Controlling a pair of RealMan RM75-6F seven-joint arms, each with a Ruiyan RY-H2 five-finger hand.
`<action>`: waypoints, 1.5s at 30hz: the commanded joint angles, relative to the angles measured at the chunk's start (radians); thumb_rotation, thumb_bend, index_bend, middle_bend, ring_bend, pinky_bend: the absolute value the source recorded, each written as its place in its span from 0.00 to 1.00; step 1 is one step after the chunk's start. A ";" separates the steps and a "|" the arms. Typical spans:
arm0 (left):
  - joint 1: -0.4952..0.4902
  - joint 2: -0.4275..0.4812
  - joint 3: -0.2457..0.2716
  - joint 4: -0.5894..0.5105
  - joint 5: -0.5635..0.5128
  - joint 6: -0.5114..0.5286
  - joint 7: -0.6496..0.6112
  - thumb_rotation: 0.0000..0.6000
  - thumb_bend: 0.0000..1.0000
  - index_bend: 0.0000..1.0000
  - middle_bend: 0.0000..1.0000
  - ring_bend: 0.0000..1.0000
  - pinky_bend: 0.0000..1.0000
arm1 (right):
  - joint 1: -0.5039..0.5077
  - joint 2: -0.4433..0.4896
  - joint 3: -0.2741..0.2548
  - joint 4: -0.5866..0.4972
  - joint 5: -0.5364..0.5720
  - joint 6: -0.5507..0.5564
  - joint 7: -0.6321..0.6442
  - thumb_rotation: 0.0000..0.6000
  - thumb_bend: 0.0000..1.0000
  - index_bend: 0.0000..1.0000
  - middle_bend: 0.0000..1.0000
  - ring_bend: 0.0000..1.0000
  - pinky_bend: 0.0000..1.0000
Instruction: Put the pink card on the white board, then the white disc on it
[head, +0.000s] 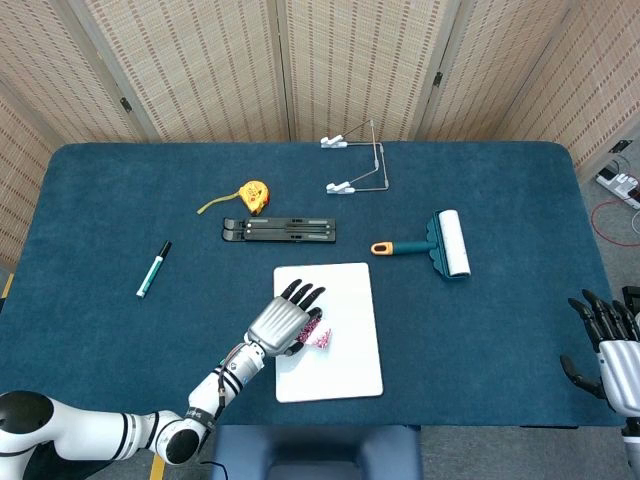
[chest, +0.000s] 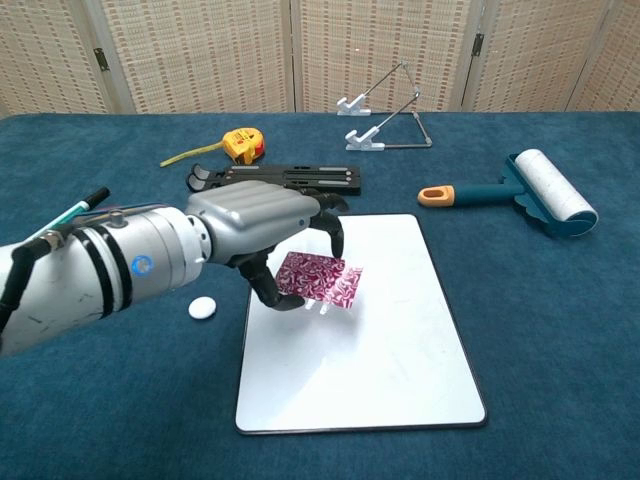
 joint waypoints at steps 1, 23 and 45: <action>-0.025 -0.037 -0.025 0.031 -0.044 -0.010 0.025 1.00 0.35 0.37 0.08 0.00 0.00 | -0.001 0.000 0.001 0.004 0.000 0.002 0.005 1.00 0.37 0.10 0.06 0.08 0.00; 0.019 0.060 0.015 -0.021 -0.040 0.041 -0.011 1.00 0.33 0.35 0.08 0.00 0.00 | 0.016 0.001 0.007 0.006 -0.003 -0.019 0.006 1.00 0.37 0.10 0.06 0.08 0.00; 0.164 0.155 0.145 0.020 0.170 0.060 -0.156 1.00 0.33 0.42 0.08 0.01 0.00 | 0.030 -0.007 0.007 -0.025 -0.004 -0.034 -0.038 1.00 0.37 0.11 0.06 0.08 0.00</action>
